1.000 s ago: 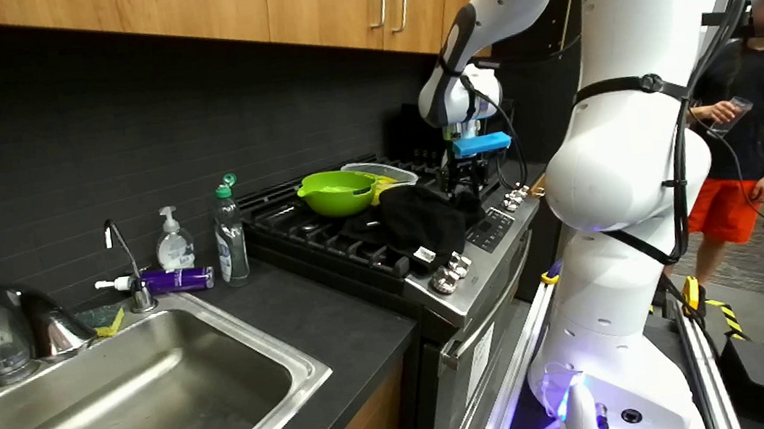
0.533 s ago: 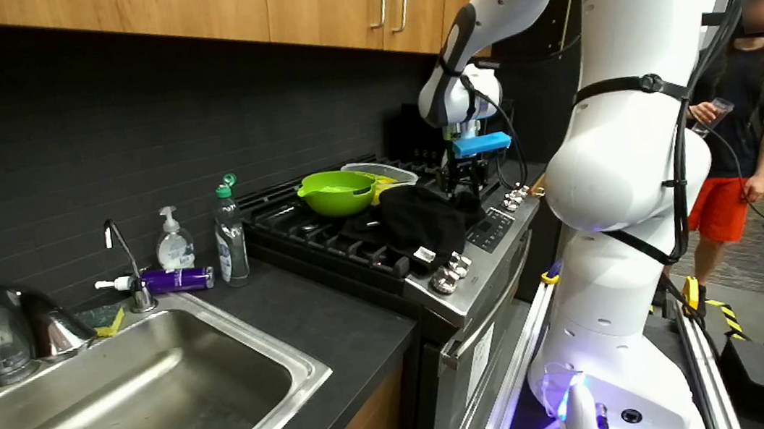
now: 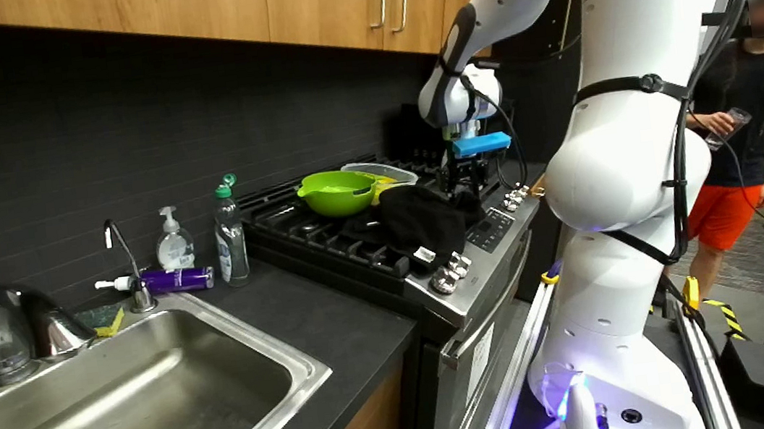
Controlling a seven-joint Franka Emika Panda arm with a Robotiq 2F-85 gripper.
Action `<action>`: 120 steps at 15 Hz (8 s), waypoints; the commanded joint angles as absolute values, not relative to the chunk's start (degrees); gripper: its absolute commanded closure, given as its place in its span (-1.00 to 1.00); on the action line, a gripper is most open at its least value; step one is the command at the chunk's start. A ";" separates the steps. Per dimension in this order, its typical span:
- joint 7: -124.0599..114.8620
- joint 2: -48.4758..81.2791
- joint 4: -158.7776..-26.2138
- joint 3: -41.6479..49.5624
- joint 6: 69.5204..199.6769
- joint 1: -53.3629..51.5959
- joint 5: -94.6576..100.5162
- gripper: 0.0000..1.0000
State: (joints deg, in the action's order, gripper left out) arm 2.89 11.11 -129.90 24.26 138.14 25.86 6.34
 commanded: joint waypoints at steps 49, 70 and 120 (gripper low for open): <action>-4.72 19.71 -114.95 23.34 119.60 26.36 3.59 0.98; 9.62 -2.71 -122.79 20.92 126.36 22.86 -3.37 0.98; 30.78 -4.77 -122.99 13.18 108.32 12.38 -0.09 -0.33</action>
State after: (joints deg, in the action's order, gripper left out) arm 30.82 -4.78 -123.09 12.74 108.44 12.83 -0.12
